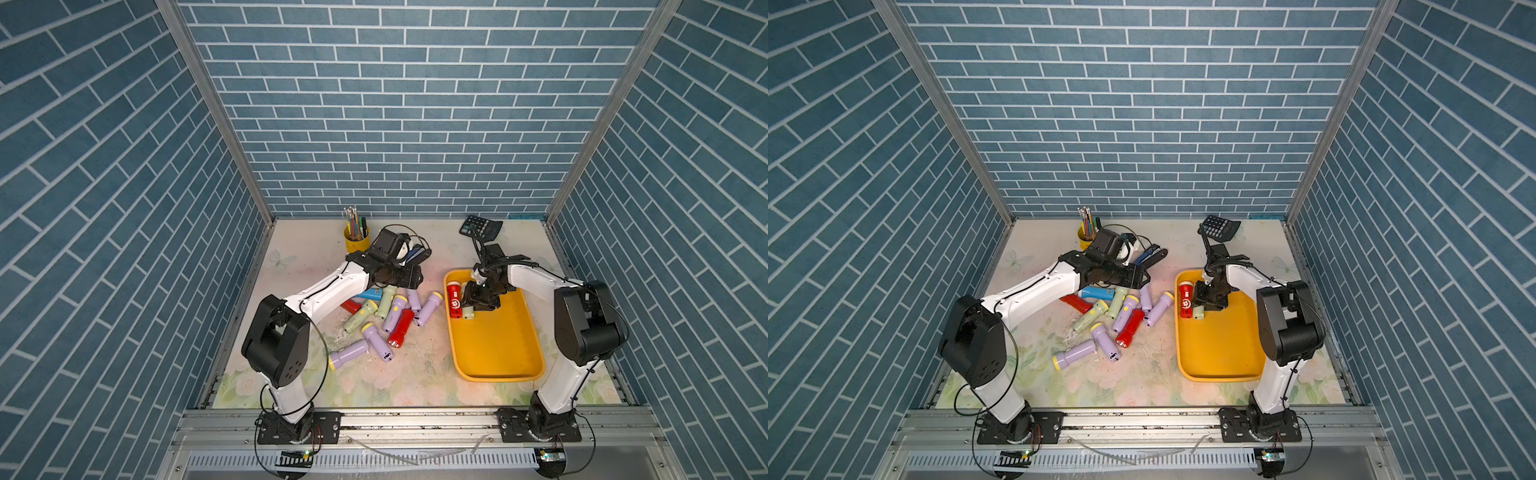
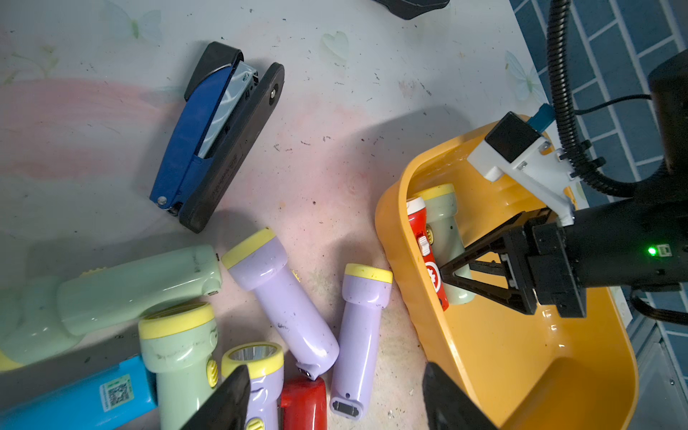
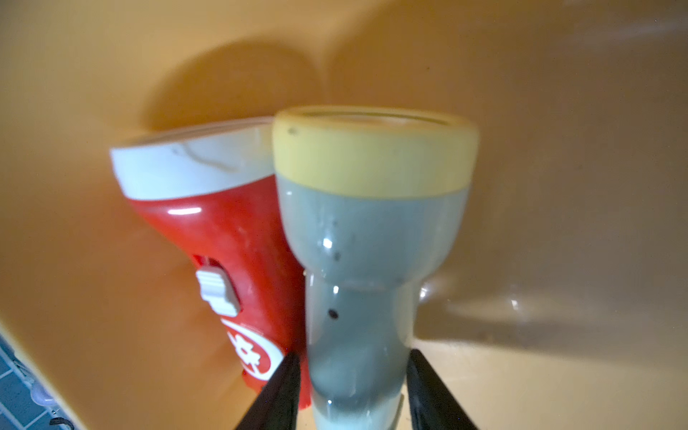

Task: Put the flashlights into the storage boxes
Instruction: Place the flashlight at the storage box.

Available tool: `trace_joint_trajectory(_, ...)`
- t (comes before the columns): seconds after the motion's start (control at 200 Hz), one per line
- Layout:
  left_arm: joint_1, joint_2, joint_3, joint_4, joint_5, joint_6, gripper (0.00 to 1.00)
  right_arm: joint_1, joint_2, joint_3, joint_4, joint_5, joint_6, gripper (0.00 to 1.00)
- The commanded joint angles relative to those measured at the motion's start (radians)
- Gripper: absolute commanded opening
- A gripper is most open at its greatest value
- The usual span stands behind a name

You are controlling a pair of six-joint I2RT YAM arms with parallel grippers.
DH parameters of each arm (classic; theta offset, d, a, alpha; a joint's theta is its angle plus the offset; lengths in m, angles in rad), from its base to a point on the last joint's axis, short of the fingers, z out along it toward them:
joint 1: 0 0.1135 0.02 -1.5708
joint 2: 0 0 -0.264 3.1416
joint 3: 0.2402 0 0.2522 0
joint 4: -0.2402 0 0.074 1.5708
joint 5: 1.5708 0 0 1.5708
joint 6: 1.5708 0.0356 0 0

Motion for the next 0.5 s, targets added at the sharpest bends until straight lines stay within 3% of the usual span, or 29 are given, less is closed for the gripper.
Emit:
trace_joint_trajectory(0.0,-0.003,-0.016,-0.007,-0.007,0.001,-0.001,0.74,-0.006,0.006,0.017,-0.006,-0.012,0.020,0.49)
trace_joint_trajectory(0.495,-0.004,-0.055,-0.047,0.007,-0.004,-0.004,0.74,-0.006,-0.051,0.024,-0.042,0.016,0.019,0.54)
